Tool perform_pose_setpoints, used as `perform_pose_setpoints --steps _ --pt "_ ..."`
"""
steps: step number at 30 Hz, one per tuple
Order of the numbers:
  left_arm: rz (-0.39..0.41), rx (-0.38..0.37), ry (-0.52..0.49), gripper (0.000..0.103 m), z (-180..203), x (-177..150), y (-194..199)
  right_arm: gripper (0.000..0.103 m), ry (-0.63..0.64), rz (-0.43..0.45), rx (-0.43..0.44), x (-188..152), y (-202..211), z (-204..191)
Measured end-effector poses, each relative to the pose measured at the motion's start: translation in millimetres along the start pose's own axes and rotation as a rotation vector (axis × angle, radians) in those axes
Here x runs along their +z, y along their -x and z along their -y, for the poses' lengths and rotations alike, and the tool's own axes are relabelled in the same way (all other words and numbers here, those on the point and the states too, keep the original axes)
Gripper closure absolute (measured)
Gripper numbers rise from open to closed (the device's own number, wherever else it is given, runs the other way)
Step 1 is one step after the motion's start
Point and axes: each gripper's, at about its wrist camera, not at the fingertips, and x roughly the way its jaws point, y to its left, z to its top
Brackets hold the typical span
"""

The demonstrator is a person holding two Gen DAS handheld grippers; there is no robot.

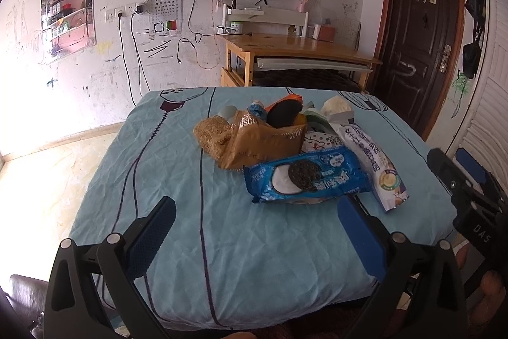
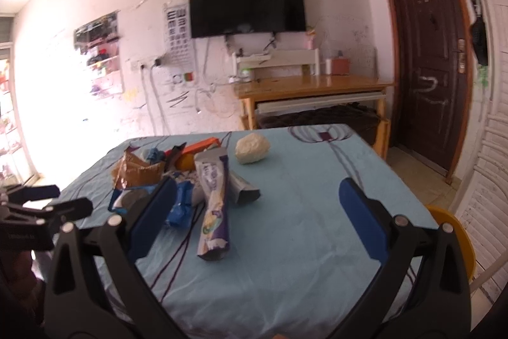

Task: Collect trash
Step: 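Grasp the white-purple tube wrapper with the right gripper while the left gripper grasps the blue Oreo packet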

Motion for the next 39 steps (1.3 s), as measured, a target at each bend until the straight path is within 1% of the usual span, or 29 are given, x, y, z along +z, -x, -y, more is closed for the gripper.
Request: perform_pose_setpoints --steps 2,3,6,7,10,13,14,15,16,17,18,20,22,23,24,25,26,29,31,32,35,39 --pt "0.022 0.007 0.001 0.006 -8 9 0 0.004 0.035 -0.017 0.008 4 -6 -2" --pt "0.034 0.01 -0.006 0.006 -11 14 -1 0.004 0.057 -0.04 0.005 7 -12 -4" --pt "0.057 0.047 -0.07 0.006 -18 32 -11 0.005 0.055 -0.115 0.035 11 -29 -2" --pt "0.051 0.06 -0.092 0.006 -19 37 -17 0.005 0.05 -0.141 0.048 12 -36 -1" --pt "-0.03 0.044 -0.101 0.006 -25 51 -39 0.005 0.049 -0.207 0.083 16 -53 -1" --pt "-0.094 0.008 -0.045 0.006 -32 65 -59 0.006 0.049 -0.25 0.115 19 -64 -4" --pt "-0.118 -0.012 -0.023 0.006 -34 69 -65 0.01 0.047 -0.265 0.129 20 -66 -6" --pt "-0.148 -0.049 0.011 0.006 -37 73 -73 0.014 0.049 -0.276 0.135 20 -68 -7" --pt "-0.162 -0.069 0.032 0.006 -38 76 -77 0.022 0.052 -0.287 0.137 20 -69 -8" --pt "-0.173 -0.084 0.052 0.006 -39 77 -80 0.028 0.054 -0.298 0.138 18 -71 -9" --pt "-0.186 -0.105 0.075 0.006 -40 80 -83 0.03 0.058 -0.312 0.142 16 -73 -11" --pt "-0.21 -0.144 0.108 0.006 -40 83 -88 0.04 0.06 -0.335 0.145 13 -78 -11" --pt "-0.235 -0.177 0.126 0.006 -37 86 -92 0.047 0.05 -0.365 0.154 8 -85 -10" --pt "-0.241 -0.186 0.126 0.006 -36 87 -93 0.055 0.042 -0.387 0.167 5 -88 -9" --pt "-0.246 -0.195 0.123 0.006 -33 86 -93 0.061 0.038 -0.4 0.173 2 -89 -8" --pt "-0.253 -0.208 0.121 0.006 -30 85 -93 0.077 0.036 -0.409 0.181 0 -91 -8" --pt "-0.266 -0.23 0.119 0.007 -28 83 -93 0.087 0.032 -0.408 0.191 -2 -91 -8" --pt "-0.342 -0.343 0.104 0.006 -15 73 -94 0.09 0.016 -0.399 0.208 -3 -87 -4" --pt "-0.379 -0.392 0.096 0.006 -7 67 -95 0.091 -0.005 -0.391 0.215 -2 -84 1" --pt "-0.397 -0.403 0.087 0.006 -4 65 -96 0.092 -0.015 -0.387 0.219 -1 -83 4" --pt "-0.413 -0.378 0.055 0.006 4 59 -97 0.092 -0.051 -0.375 0.226 1 -79 17" --pt "-0.457 -0.335 0.037 0.006 12 51 -104 0.091 -0.077 -0.361 0.232 7 -80 26"
